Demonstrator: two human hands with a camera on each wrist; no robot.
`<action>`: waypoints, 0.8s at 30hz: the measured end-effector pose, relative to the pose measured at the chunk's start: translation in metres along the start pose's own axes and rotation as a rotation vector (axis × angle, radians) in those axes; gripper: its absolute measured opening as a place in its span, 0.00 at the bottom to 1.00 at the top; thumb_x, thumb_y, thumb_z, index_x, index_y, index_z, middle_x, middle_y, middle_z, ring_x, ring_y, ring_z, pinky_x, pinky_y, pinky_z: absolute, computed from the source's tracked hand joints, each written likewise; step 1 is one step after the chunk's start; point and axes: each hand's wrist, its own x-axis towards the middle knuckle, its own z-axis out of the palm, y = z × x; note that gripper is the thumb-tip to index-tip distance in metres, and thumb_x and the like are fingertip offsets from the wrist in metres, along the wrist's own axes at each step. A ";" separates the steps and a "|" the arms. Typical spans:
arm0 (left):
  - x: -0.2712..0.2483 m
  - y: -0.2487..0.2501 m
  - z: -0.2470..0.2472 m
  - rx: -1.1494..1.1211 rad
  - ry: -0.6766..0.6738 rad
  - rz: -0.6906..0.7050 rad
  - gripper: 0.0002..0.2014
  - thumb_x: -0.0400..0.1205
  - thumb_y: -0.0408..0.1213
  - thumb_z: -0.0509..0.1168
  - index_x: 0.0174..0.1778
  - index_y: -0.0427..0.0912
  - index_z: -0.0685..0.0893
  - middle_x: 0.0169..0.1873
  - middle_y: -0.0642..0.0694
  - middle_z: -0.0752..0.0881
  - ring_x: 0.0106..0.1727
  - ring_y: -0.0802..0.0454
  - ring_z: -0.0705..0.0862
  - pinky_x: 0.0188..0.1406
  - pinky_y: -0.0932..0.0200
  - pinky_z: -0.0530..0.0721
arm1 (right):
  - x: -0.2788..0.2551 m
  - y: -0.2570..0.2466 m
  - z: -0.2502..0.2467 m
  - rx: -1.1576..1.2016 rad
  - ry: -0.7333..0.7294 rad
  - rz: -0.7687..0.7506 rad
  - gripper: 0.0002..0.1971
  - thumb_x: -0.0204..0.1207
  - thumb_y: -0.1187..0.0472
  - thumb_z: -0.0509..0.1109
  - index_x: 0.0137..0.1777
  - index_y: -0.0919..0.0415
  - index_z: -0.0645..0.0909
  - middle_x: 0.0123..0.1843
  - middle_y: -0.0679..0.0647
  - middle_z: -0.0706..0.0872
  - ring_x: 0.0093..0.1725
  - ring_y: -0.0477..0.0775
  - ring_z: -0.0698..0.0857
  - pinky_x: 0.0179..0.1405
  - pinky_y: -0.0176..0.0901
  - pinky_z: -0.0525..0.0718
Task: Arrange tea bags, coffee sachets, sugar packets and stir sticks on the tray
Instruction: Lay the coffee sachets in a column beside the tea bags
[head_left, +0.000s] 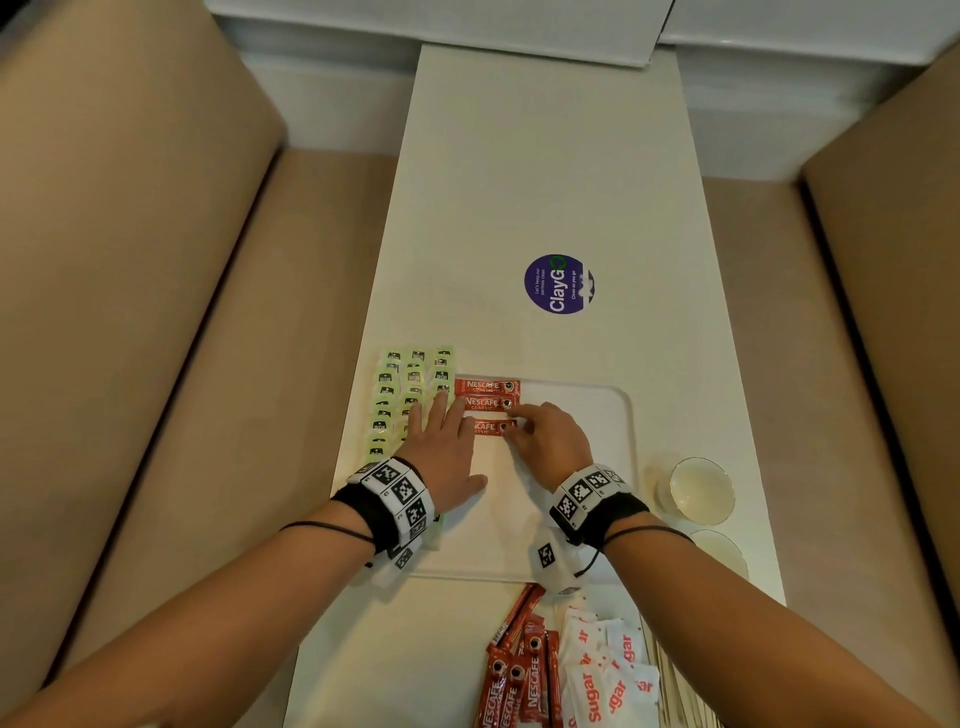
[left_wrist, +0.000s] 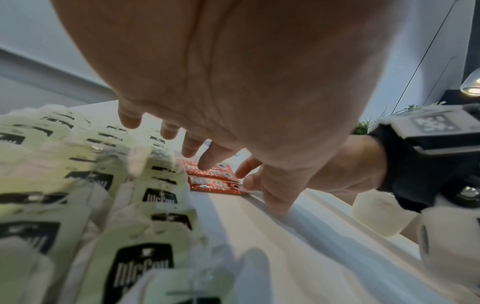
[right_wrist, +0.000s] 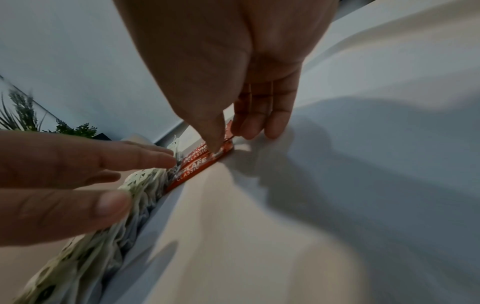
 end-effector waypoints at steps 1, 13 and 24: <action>-0.002 0.000 0.001 -0.006 0.001 0.008 0.44 0.84 0.63 0.55 0.87 0.36 0.51 0.88 0.38 0.44 0.87 0.34 0.39 0.84 0.28 0.43 | -0.001 0.001 0.000 -0.007 -0.010 -0.005 0.15 0.84 0.50 0.67 0.67 0.46 0.86 0.46 0.46 0.79 0.47 0.49 0.80 0.47 0.43 0.76; -0.003 0.005 0.003 0.026 0.014 0.042 0.42 0.83 0.65 0.55 0.84 0.36 0.57 0.82 0.41 0.58 0.85 0.35 0.51 0.82 0.25 0.46 | -0.006 -0.003 -0.003 -0.028 0.005 -0.029 0.11 0.85 0.54 0.66 0.61 0.46 0.89 0.48 0.51 0.84 0.49 0.54 0.84 0.46 0.44 0.79; -0.005 0.008 0.000 0.023 0.027 0.033 0.43 0.83 0.64 0.56 0.86 0.37 0.54 0.83 0.38 0.55 0.87 0.34 0.46 0.83 0.26 0.42 | -0.005 -0.004 -0.005 -0.023 0.007 -0.011 0.12 0.85 0.53 0.66 0.63 0.46 0.88 0.48 0.48 0.84 0.47 0.49 0.82 0.45 0.43 0.78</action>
